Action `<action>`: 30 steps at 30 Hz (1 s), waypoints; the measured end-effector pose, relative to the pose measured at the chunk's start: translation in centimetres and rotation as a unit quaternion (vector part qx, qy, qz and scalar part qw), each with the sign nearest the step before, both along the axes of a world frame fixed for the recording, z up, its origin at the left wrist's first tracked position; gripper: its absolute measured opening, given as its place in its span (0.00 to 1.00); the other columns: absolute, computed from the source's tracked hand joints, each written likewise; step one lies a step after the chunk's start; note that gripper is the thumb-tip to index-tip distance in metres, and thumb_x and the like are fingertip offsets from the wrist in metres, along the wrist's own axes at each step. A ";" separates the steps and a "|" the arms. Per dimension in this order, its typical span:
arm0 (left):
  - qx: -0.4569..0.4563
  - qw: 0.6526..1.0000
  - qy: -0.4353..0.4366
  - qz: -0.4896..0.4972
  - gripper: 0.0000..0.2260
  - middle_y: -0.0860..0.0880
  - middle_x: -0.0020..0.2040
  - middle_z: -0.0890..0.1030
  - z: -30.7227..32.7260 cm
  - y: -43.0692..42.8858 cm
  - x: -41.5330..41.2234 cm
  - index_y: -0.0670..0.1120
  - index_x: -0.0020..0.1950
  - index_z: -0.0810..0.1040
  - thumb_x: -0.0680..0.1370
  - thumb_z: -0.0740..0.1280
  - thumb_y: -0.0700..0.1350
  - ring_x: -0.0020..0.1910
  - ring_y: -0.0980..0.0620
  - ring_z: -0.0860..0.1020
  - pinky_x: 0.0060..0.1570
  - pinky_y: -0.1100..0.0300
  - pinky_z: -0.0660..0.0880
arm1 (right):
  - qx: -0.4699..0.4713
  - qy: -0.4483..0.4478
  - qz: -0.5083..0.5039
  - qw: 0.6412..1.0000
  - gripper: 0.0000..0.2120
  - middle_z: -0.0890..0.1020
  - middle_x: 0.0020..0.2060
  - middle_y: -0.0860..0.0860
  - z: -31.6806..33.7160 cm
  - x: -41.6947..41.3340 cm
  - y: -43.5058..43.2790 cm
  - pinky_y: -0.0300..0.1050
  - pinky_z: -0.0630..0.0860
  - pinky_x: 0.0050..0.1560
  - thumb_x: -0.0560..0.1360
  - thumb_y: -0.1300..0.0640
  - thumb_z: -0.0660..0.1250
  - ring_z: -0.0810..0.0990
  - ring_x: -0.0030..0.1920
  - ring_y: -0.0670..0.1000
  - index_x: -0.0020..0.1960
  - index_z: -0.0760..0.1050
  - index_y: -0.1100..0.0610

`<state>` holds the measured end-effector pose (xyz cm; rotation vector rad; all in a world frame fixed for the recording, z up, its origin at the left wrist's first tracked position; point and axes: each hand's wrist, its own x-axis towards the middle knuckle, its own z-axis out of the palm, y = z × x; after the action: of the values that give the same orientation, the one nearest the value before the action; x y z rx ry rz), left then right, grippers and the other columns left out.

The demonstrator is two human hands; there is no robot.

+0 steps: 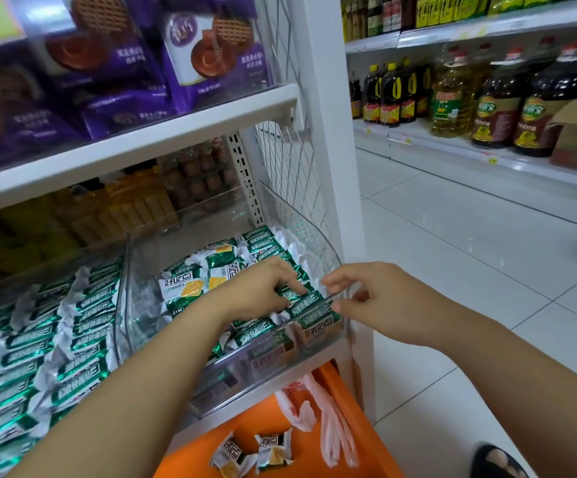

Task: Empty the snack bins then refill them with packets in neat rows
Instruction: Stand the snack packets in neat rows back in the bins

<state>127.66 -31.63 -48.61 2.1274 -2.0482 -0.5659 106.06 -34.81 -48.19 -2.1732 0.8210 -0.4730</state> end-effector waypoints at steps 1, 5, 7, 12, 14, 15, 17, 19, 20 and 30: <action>0.007 1.000 0.017 0.006 0.12 0.58 0.53 0.70 0.3 -0.1 0.0 0.50 0.56 0.82 0.75 0.70 0.38 0.50 0.61 0.72 0.52 0.69 0.67 | 0.000 0.002 0.001 1.000 0.16 0.76 0.52 0.42 0.0 -0.1 0.0 0.25 0.68 0.37 0.77 0.56 0.66 0.73 0.41 0.36 0.64 0.74 0.49; -0.044 0.995 0.041 0.083 0.06 0.54 0.49 0.79 0.4 -0.6 0.1 0.50 0.52 0.81 0.77 0.69 0.42 0.44 0.58 0.78 0.47 0.62 0.76 | 0.008 -0.001 0.001 1.000 0.16 0.76 0.54 0.42 -0.1 -0.1 -0.2 0.24 0.70 0.33 0.77 0.56 0.66 0.75 0.41 0.38 0.65 0.73 0.48; -0.038 0.995 0.002 0.096 0.11 0.53 0.53 0.77 0.1 -0.8 -0.1 0.50 0.59 0.77 0.77 0.69 0.44 0.48 0.55 0.77 0.50 0.60 0.74 | 0.011 -0.002 0.000 1.000 0.16 0.76 0.53 0.42 -0.2 -0.1 -0.2 0.24 0.70 0.33 0.77 0.56 0.66 0.75 0.41 0.38 0.64 0.74 0.48; 0.014 0.998 -0.029 0.063 0.18 0.51 0.63 0.74 0.0 -1.0 -0.3 0.49 0.67 0.74 0.78 0.67 0.40 0.60 0.50 0.74 0.58 0.62 0.68 | 0.008 0.001 -0.001 1.000 0.16 0.77 0.55 0.43 -0.2 -0.1 -0.2 0.23 0.70 0.32 0.77 0.56 0.66 0.75 0.41 0.38 0.65 0.73 0.48; 0.025 0.998 -0.039 0.047 0.22 0.51 0.70 0.69 -0.1 -1.0 -0.3 0.49 0.71 0.70 0.78 0.66 0.38 0.67 0.50 0.70 0.64 0.61 0.66 | 0.005 0.004 -0.001 1.000 0.16 0.77 0.56 0.44 -0.2 0.0 -0.1 0.25 0.70 0.33 0.77 0.56 0.66 0.75 0.40 0.39 0.65 0.73 0.48; 0.032 0.998 -0.044 0.037 0.22 0.50 0.72 0.67 -0.2 -1.1 -0.3 0.49 0.72 0.69 0.78 0.65 0.37 0.69 0.50 0.68 0.68 0.60 0.64 | 0.003 0.006 -0.002 1.000 0.16 0.77 0.56 0.44 -0.1 0.0 0.0 0.26 0.70 0.34 0.77 0.56 0.66 0.76 0.40 0.39 0.65 0.74 0.49; 0.047 0.997 -0.060 0.017 0.24 0.50 0.74 0.65 -0.3 -1.4 -0.2 0.49 0.73 0.67 0.78 0.64 0.35 0.72 0.50 0.64 0.71 0.56 0.61 | -0.003 0.009 -0.002 1.000 0.16 0.77 0.56 0.44 -0.1 0.1 -0.1 0.26 0.69 0.36 0.77 0.56 0.66 0.76 0.40 0.40 0.65 0.74 0.49; 0.056 0.995 -0.079 0.005 0.25 0.50 0.75 0.64 -0.2 -1.5 -0.3 0.49 0.74 0.66 0.78 0.63 0.35 0.73 0.50 0.62 0.72 0.55 0.60 | -0.005 0.013 -0.003 1.000 0.17 0.78 0.56 0.44 -0.2 0.1 -0.1 0.26 0.67 0.37 0.77 0.56 0.67 0.75 0.41 0.39 0.65 0.74 0.49; 0.053 0.995 -0.082 0.003 0.25 0.50 0.75 0.63 -0.1 -1.4 -0.4 0.49 0.74 0.66 0.78 0.63 0.35 0.73 0.50 0.63 0.72 0.55 0.60 | -0.005 0.014 -0.003 1.000 0.17 0.78 0.56 0.44 -0.2 0.1 -0.2 0.26 0.67 0.38 0.76 0.56 0.67 0.75 0.41 0.39 0.65 0.74 0.49; -0.209 0.972 -0.008 0.104 0.13 0.54 0.58 0.77 2.7 6.7 -0.5 0.53 0.63 0.77 0.80 0.64 0.42 0.50 0.57 0.76 0.51 0.61 0.72 | -0.085 -0.018 -0.013 0.996 0.15 0.78 0.53 0.43 0.5 1.4 0.8 0.22 0.64 0.38 0.76 0.59 0.66 0.71 0.38 0.34 0.63 0.76 0.51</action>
<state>127.17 -24.92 -45.91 2.0520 -1.7270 -0.0767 107.45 -34.04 -47.65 -2.3044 0.8164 -0.6126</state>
